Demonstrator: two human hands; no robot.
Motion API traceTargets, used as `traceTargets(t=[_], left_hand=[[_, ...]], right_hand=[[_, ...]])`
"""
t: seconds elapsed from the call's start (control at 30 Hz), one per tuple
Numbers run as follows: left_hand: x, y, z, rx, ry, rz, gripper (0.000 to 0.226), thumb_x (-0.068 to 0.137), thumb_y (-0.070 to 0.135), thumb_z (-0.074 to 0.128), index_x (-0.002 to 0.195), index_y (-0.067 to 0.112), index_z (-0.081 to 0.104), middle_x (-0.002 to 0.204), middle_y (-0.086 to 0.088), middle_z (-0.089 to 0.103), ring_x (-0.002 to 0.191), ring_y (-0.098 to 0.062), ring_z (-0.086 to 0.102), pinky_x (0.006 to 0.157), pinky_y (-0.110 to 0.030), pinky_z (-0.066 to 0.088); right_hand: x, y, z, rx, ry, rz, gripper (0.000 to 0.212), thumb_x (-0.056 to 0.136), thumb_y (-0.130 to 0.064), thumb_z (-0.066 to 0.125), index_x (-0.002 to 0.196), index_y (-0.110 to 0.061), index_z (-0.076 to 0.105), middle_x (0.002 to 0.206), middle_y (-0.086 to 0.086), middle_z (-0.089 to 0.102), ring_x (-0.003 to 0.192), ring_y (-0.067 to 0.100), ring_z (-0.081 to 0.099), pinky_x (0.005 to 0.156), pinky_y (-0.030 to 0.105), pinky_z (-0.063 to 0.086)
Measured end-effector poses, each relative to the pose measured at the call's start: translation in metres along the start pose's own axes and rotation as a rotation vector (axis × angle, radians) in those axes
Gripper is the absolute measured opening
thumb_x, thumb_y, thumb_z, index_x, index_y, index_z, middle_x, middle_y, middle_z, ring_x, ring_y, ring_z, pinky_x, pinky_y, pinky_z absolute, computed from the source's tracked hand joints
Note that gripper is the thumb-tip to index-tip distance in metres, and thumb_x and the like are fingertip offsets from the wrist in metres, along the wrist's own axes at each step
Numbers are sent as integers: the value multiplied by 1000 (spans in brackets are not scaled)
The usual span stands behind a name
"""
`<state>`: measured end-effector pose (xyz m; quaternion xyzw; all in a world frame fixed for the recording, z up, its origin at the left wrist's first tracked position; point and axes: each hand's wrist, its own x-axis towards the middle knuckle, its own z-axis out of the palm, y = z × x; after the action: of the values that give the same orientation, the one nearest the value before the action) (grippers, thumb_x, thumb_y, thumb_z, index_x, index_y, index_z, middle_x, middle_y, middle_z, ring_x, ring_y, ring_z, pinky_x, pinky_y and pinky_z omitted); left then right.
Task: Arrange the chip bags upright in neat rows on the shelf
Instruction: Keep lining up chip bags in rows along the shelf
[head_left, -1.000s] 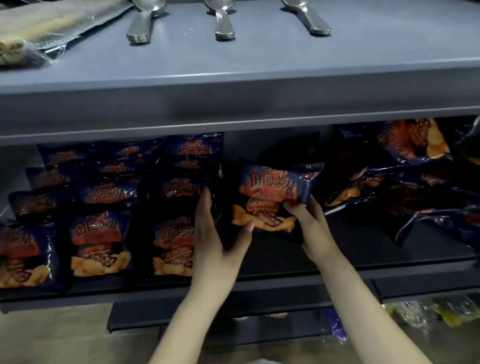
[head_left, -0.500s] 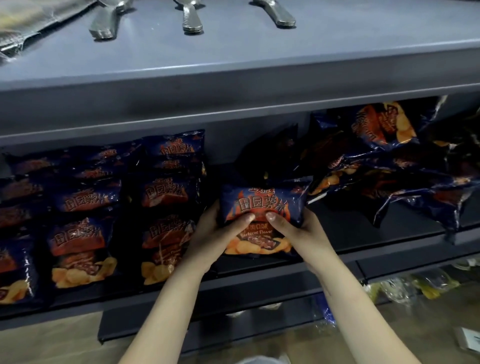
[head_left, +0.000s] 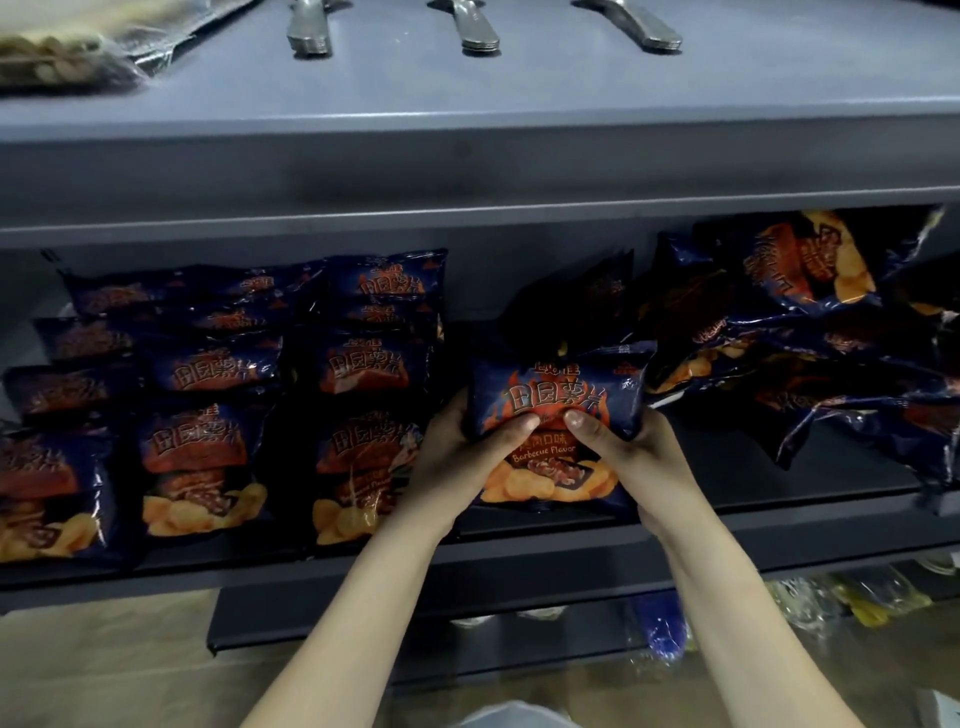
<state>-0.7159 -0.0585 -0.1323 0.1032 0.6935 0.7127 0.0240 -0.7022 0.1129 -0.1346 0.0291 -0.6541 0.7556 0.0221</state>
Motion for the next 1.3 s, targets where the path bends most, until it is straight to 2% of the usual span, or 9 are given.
traceTargets(t=[0.07, 0.13, 0.27, 0.4, 0.53, 0.63, 0.93, 1.13, 1.3], left_hand=[[0, 5, -2, 81, 50, 5, 44, 79, 42, 67, 119, 35, 51, 112, 25, 63, 103, 9, 57, 80, -5, 43], [-4, 9, -10, 142, 108, 2, 61, 79, 52, 59, 134, 33, 37, 126, 17, 53, 110, 11, 51, 83, -4, 40], [-30, 7, -36, 366, 260, 91, 63, 78, 54, 54, 135, 36, 34, 130, 19, 46, 114, 9, 49, 88, -6, 41], [-60, -21, -55, 821, 471, 202, 64, 80, 31, 68, 136, 18, 40, 140, 0, 39, 128, -7, 33, 103, -29, 37], [-77, -49, -57, 1033, 507, 35, 89, 72, 48, 68, 143, 17, 24, 151, -18, 21, 137, -42, 20, 106, -56, 27], [-75, -58, -56, 1078, 496, -29, 97, 69, 59, 60, 145, 22, 12, 154, -19, 10, 139, -43, 14, 107, -56, 21], [-59, -60, -78, 1023, 470, -2, 98, 79, 52, 57, 148, 22, -6, 156, -14, -6, 143, -29, 0, 111, -56, 22], [-52, -63, -76, 994, 451, 34, 102, 80, 44, 64, 146, 23, -11, 153, -8, -13, 142, -27, -5, 112, -57, 19], [-48, -62, -73, 1067, 490, 136, 99, 75, 32, 73, 148, 10, 9, 155, -17, -7, 143, -33, -5, 114, -53, 5]], right_hand=[[9, -4, 0, 8, 21, 0, 42, 70, -32, 74, 109, -23, 62, 104, -4, 73, 98, 13, 68, 74, 20, 54], [21, -8, -1, 57, 91, 11, 38, 71, -32, 73, 107, -24, 63, 103, -6, 73, 98, 12, 68, 75, 21, 55], [52, -15, -4, 55, 236, 21, 25, 78, -25, 74, 101, -27, 64, 96, -8, 74, 92, 11, 70, 77, 29, 57], [82, -14, 6, -100, 284, -27, 34, 78, -24, 76, 107, -20, 59, 103, -5, 69, 97, 14, 67, 89, 39, 53], [97, 2, 22, -153, 244, 28, 39, 78, -23, 76, 112, -18, 57, 110, 3, 66, 102, 21, 64, 94, 46, 51], [100, 21, 31, -177, 182, 85, 38, 80, -18, 74, 113, -17, 56, 109, 3, 66, 103, 20, 64, 95, 47, 50], [107, 38, 24, -219, 168, 195, 20, 87, -12, 66, 97, -26, 57, 107, 7, 66, 101, 26, 64, 91, 48, 51], [121, 27, 29, -179, 90, 214, 45, 87, 13, 50, 122, -15, 48, 116, 5, 60, 111, 24, 58, 94, 44, 49], [138, 26, 33, -180, 201, 196, 61, 84, 18, 40, 136, -14, 42, 127, 10, 57, 114, 24, 56, 96, 42, 49]])
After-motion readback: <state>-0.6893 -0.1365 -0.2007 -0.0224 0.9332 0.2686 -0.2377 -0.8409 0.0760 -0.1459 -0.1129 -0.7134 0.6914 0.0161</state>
